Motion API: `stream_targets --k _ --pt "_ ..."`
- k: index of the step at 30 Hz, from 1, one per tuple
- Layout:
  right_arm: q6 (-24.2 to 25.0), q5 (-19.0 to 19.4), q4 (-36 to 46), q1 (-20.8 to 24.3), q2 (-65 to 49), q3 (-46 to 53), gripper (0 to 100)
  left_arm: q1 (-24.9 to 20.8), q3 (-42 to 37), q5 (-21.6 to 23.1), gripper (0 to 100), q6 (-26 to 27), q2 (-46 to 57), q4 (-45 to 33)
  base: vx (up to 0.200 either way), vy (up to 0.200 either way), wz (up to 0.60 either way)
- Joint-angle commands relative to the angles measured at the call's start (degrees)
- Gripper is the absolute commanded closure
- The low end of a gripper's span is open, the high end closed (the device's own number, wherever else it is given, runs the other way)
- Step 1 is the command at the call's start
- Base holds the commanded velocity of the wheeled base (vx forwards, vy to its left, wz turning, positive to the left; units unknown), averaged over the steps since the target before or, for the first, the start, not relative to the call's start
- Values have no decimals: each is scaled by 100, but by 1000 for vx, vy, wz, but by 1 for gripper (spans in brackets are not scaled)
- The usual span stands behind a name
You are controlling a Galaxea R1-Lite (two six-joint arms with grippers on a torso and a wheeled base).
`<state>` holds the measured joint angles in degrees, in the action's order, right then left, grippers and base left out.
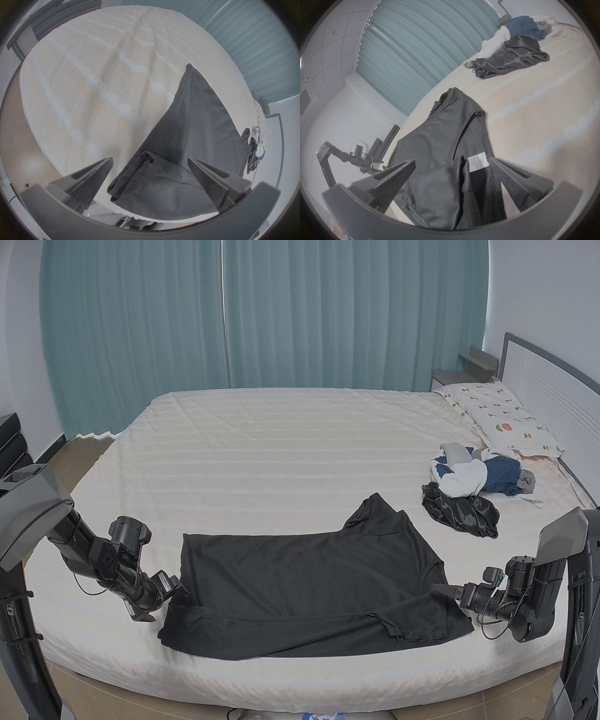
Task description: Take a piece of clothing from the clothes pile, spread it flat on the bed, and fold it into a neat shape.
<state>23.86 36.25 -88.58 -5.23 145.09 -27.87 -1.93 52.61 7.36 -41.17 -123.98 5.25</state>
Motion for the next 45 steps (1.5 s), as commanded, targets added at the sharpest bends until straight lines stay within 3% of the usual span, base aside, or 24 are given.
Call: stream_targets --k 1,6,9,29,36,45 --pt "418 13 -116 -171 -130 115 0 17 12 11 0 -146 102 2 0 0 0" --pt "1183 57 -107 -426 -253 97 0 114 12 187 0 -278 243 81 0 0 0" --pt "1394 48 -107 -514 -209 45 0 184 3 310 0 -295 243 125 200 0 0" --pt "1367 22 -107 -488 -174 53 0 228 267 310 0 -489 172 134 30 0 0" --pt "1367 31 -107 -479 -174 62 0 237 882 318 0 -621 5 143 0 0 0" --pt "1358 31 -107 -479 -174 62 0 368 2209 459 0 -515 -944 591 0 0 0"
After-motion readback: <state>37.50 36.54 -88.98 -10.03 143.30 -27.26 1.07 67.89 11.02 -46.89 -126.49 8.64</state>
